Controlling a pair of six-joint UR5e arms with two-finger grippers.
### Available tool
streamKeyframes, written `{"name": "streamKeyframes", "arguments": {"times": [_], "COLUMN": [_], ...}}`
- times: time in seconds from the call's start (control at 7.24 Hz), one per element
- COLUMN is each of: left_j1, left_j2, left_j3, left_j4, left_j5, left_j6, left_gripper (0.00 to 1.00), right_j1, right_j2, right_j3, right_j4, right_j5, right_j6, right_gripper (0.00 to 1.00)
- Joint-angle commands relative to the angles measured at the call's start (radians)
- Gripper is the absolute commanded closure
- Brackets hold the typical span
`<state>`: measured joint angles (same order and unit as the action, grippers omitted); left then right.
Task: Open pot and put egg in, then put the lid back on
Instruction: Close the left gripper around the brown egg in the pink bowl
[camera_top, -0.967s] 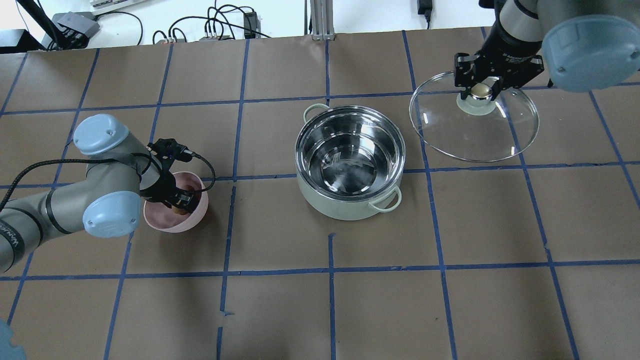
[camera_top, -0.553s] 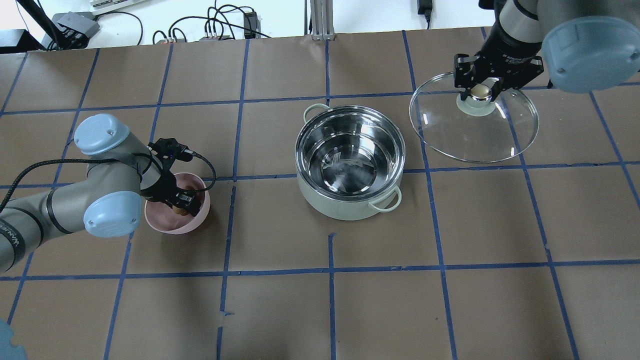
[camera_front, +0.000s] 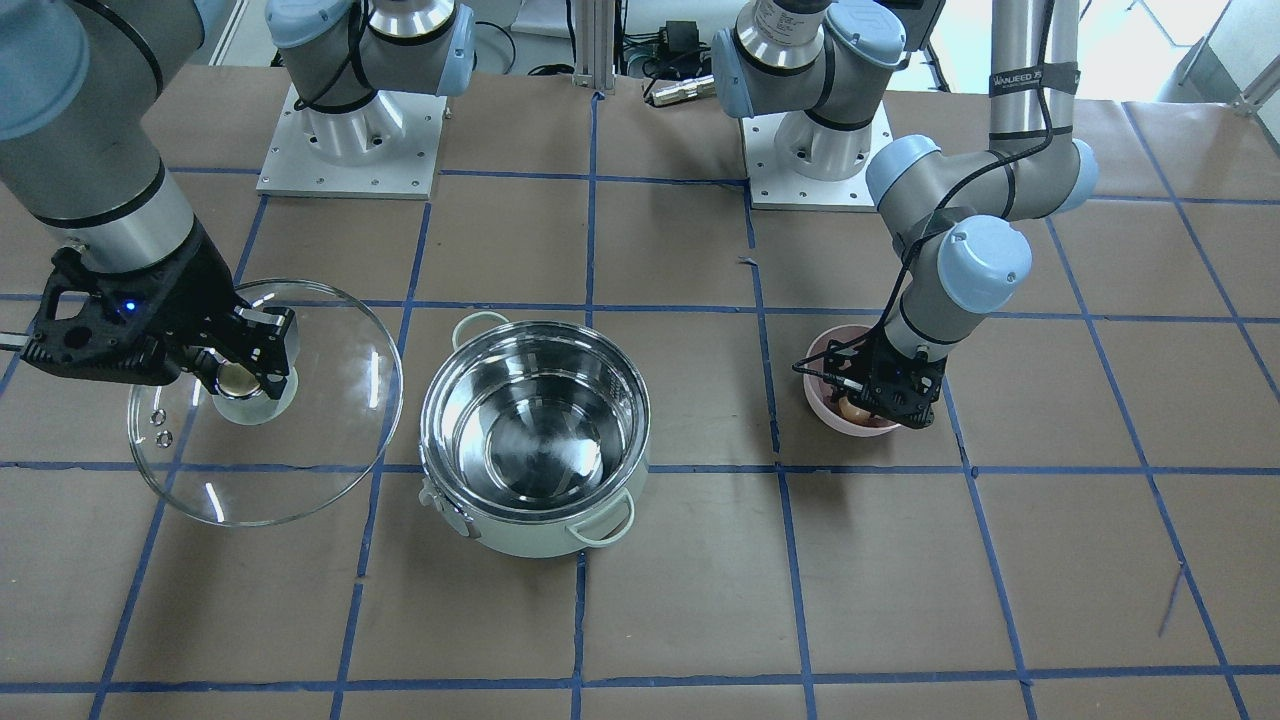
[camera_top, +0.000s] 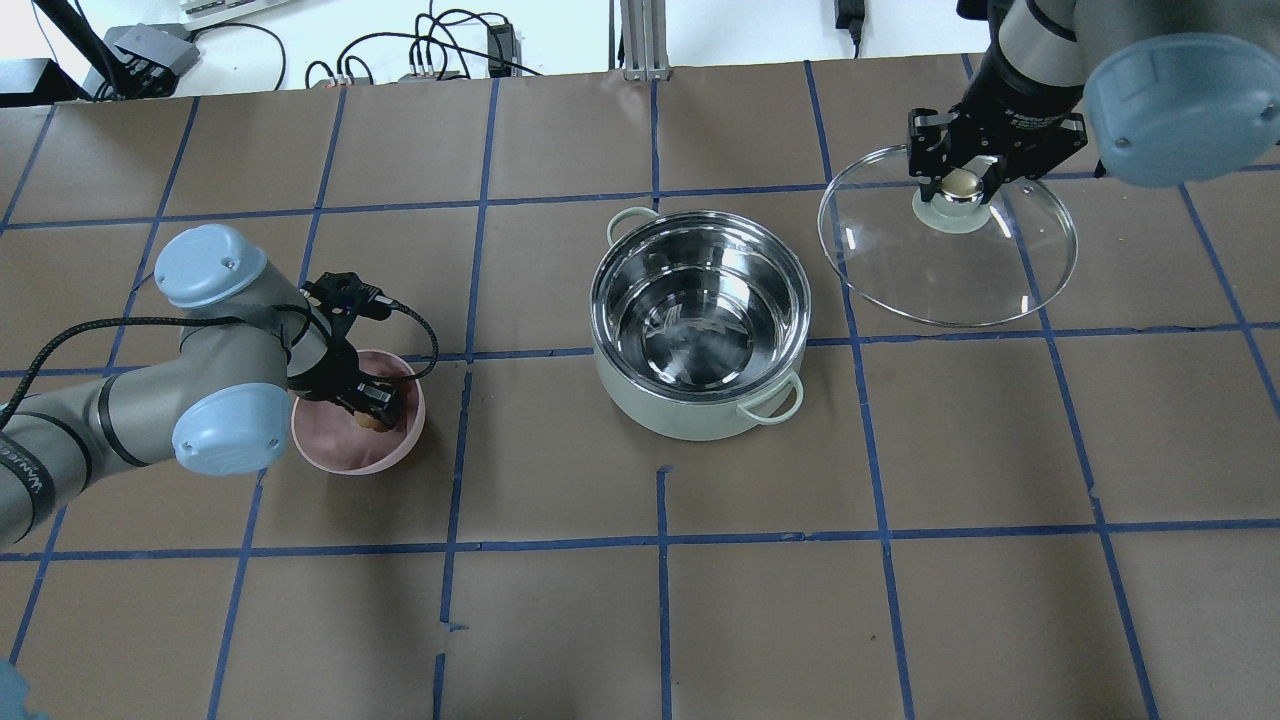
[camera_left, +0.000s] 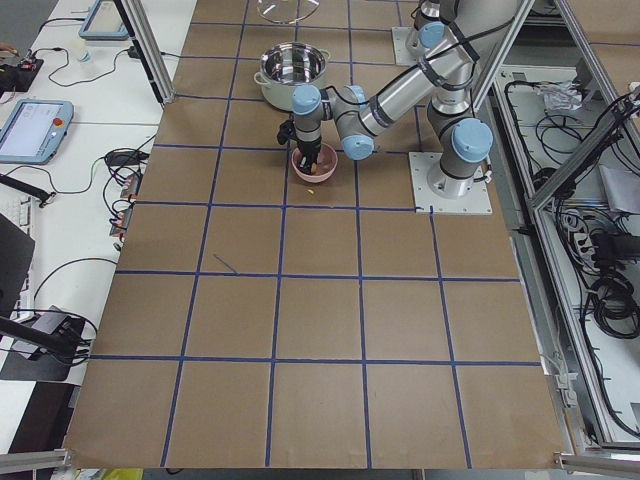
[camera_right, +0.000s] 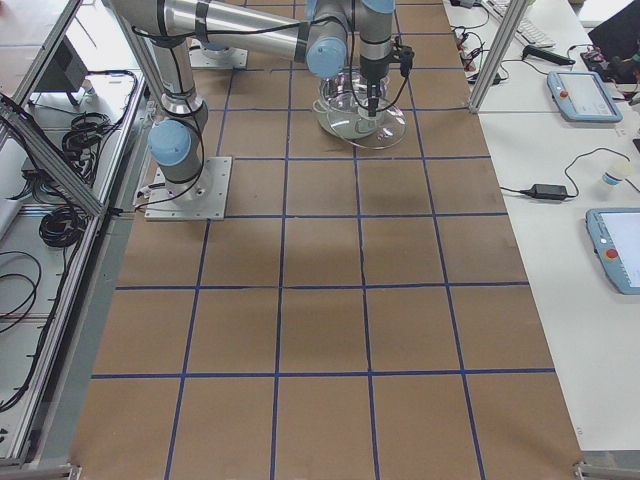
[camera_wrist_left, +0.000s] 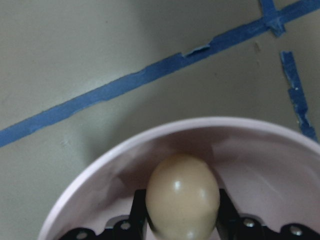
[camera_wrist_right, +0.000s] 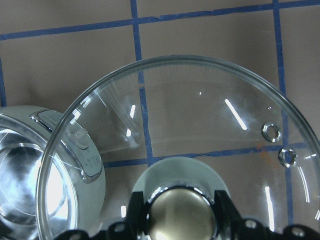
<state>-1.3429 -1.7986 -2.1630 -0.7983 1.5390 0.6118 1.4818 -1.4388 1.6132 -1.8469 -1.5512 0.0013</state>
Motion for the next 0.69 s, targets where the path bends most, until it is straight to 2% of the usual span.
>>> {"name": "streamKeyframes", "arguments": {"times": [0.0,0.14,0.41,0.55], "left_j1": [-0.010,-0.024,-0.045,-0.050], "left_j2": [0.007,0.008,0.021,0.060], "left_j3": [0.000,0.000,0.026,0.064], "left_j4": [0.002,0.001,-0.002,-0.080], "left_j5": [0.000,0.003,0.015,0.015], "left_j6": [-0.009,-0.009,-0.021,-0.049], "left_gripper": [0.77,0.82,0.84,0.84], "right_j1": [0.000,0.000,0.000,0.000], "right_j2": [0.000,0.000,-0.002,-0.002], "right_j3": [0.001,0.001,0.001,0.005], "right_j4": [0.000,0.000,0.000,0.000], "right_j5": [-0.001,-0.001,0.000,0.000], "right_j6": [-0.014,-0.014,-0.014,-0.014], "right_gripper": [0.64,0.63,0.63,0.63]}}
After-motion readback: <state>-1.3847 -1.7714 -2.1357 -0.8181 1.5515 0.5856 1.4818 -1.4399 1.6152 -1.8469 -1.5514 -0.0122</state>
